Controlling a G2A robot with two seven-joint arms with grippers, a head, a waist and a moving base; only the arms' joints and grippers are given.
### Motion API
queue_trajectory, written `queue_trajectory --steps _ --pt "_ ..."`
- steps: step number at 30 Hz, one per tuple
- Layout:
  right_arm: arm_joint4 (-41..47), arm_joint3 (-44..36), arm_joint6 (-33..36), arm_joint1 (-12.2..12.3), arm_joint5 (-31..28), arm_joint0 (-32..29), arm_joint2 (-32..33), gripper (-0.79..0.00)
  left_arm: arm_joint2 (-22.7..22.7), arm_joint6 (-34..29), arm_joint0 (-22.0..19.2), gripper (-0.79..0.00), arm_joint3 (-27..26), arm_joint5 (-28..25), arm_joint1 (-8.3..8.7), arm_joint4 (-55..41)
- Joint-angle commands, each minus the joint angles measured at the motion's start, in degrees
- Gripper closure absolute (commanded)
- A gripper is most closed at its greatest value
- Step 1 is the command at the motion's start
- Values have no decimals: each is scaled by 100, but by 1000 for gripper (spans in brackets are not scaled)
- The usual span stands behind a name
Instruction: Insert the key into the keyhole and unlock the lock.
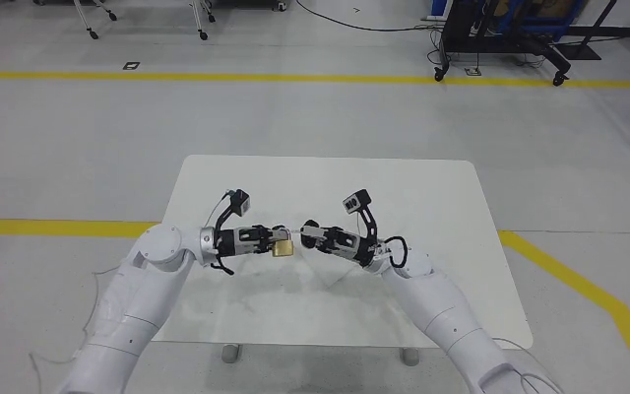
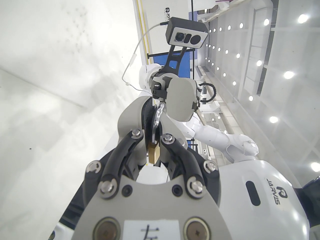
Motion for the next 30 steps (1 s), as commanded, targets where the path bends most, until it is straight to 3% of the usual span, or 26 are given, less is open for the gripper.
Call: queue_trajectory --steps 1,8,12,16,21,30 --pt "31 2 -28 8 -44 -12 44 0 0 9 -1 0 0 3 2 21" --pt "31 2 -28 8 -44 -12 44 0 0 9 -1 0 0 3 2 21" --pt "16 -3 -72 9 -26 -22 47 0 -40 909 49 0 -28 622 -4 218" --pt "-710 -251 -1078 63 105 -209 183 0 48 1373 -171 0 182 1478 -85 -202" --pt "-1593 -1318 -2228 226 843 -896 590 0 429 1557 -570 0 450 1870 -250 -516" --pt "-1593 -1318 -2228 226 843 -896 590 0 507 1467 -683 0 514 1873 -287 -603"
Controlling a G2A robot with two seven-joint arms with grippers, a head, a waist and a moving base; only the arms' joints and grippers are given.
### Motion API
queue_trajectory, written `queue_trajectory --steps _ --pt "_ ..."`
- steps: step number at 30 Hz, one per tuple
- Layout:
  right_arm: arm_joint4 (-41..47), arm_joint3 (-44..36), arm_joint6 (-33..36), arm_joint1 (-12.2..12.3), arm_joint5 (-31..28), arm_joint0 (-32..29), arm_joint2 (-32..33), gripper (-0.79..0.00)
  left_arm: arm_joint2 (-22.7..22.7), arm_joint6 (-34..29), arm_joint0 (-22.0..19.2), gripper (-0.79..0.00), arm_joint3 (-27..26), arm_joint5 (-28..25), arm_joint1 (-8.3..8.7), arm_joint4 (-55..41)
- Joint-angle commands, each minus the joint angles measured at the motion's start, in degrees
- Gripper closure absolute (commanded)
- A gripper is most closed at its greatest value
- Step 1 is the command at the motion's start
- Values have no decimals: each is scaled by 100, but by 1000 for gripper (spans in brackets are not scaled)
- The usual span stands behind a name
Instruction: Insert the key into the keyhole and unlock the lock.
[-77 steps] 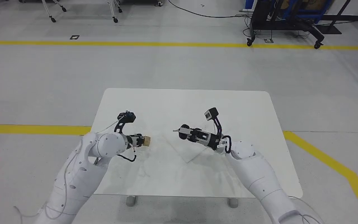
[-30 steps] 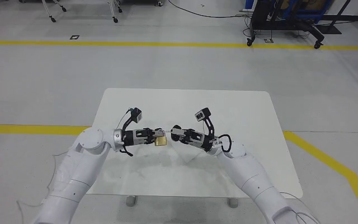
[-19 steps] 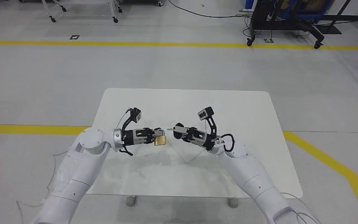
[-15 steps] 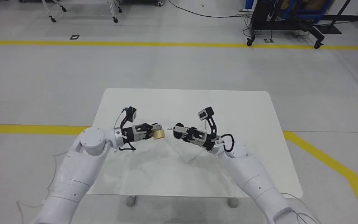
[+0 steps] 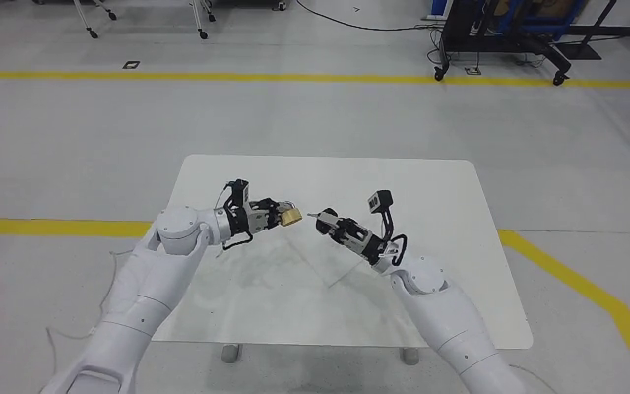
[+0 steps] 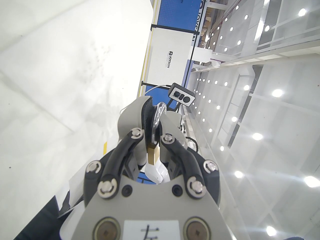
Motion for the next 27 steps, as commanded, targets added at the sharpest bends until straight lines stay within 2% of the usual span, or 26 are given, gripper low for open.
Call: queue_trajectory --steps 1,4,7,10,13,16,20,27 --pt "-1 -2 -1 0 2 -1 0 0 0 0 0 0 0 0 0 0" --pt "-1 -2 -1 0 2 -1 0 0 1 43 18 0 -9 -12 -1 7" --pt "-29 -30 -123 -4 37 -28 -5 0 -86 468 283 0 -181 -273 -4 -81" --pt "-131 -128 -603 -38 96 -153 -100 0 -250 783 515 0 -251 -711 -39 -612" --pt "-209 -276 -1174 -88 -11 -331 -222 0 -323 871 538 0 -81 -934 -108 -1243" --pt "-443 -402 -1832 -134 -102 -487 -321 0 -266 1004 435 0 32 -1215 -147 -1106" --pt "-1489 -535 -3023 -217 -214 -628 -571 0 -260 1220 447 0 115 -1485 -184 -1066" --pt "-1726 -494 -3695 -378 -90 -582 -996 0 -181 1525 535 0 25 -1752 -229 -746"
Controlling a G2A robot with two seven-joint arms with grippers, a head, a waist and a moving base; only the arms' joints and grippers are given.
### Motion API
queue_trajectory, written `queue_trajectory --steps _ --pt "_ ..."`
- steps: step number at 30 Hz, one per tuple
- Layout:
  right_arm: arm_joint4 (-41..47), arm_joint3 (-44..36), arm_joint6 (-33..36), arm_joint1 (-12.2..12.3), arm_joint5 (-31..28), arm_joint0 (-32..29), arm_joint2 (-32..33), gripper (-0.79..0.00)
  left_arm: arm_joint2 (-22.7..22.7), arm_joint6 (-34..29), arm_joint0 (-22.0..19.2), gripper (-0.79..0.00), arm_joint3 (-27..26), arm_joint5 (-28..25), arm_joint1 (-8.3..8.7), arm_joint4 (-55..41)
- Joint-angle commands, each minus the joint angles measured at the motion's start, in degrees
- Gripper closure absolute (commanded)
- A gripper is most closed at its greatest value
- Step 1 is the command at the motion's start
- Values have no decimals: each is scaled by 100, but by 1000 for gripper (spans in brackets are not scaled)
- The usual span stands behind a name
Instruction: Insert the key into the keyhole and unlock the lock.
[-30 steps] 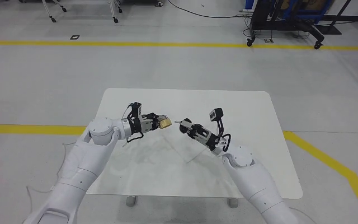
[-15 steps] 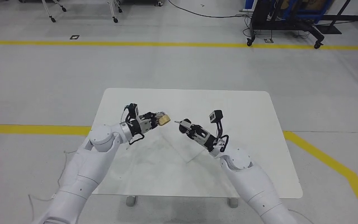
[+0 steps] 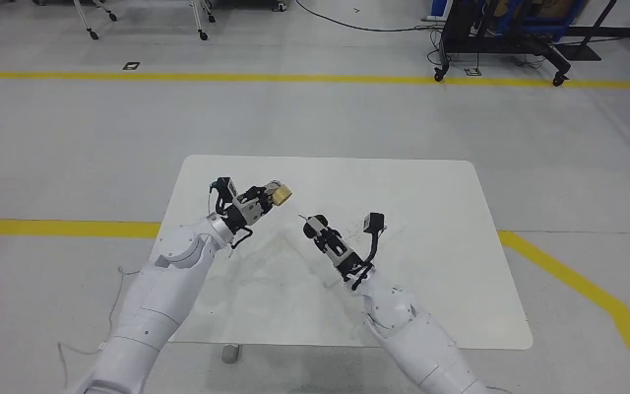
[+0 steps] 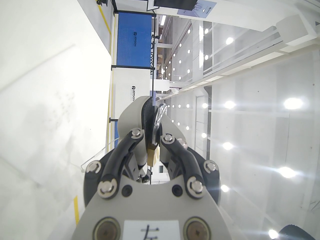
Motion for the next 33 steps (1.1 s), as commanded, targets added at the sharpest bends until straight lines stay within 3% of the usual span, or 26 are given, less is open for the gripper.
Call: queue_trajectory --steps 1,8,20,33 --pt "68 43 -83 -40 18 52 -73 0 45 90 30 0 -64 -65 -12 165" --pt "-55 341 -551 -156 10 258 -186 0 141 427 114 0 -221 -157 -49 586" --pt "-61 564 -732 -286 151 424 -265 0 118 450 173 0 -337 -151 -73 889" --pt "-523 516 -1113 -357 -55 316 -246 0 -54 725 268 0 -393 -5 -111 736"
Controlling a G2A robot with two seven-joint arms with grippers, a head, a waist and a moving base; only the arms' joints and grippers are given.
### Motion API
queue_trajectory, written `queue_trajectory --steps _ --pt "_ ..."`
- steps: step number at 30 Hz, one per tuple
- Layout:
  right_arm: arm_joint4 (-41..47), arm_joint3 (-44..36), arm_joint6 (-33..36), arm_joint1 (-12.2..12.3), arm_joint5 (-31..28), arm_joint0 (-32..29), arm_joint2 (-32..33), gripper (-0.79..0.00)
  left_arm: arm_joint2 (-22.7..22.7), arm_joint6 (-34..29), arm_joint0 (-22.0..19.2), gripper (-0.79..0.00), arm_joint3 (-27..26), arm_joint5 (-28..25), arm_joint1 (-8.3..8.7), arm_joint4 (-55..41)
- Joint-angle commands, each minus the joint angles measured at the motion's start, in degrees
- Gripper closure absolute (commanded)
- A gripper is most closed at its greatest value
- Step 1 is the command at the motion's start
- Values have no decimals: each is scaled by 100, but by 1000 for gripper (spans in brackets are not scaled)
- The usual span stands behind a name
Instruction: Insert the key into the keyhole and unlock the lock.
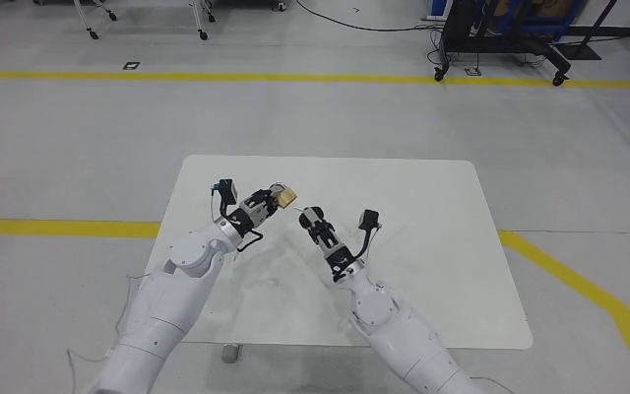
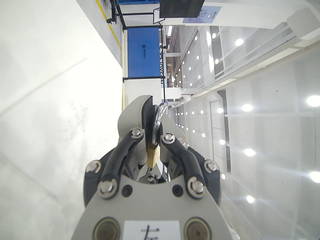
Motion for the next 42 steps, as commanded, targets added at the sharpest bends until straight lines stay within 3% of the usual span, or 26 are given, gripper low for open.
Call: queue_trajectory --steps 1,42 --pt "-48 -4 -50 -15 -3 -10 -9 0 -6 -8 0 0 -6 13 -5 24" --pt "-1068 376 -1151 -369 341 143 -114 0 -70 -118 -38 0 55 198 -123 286"
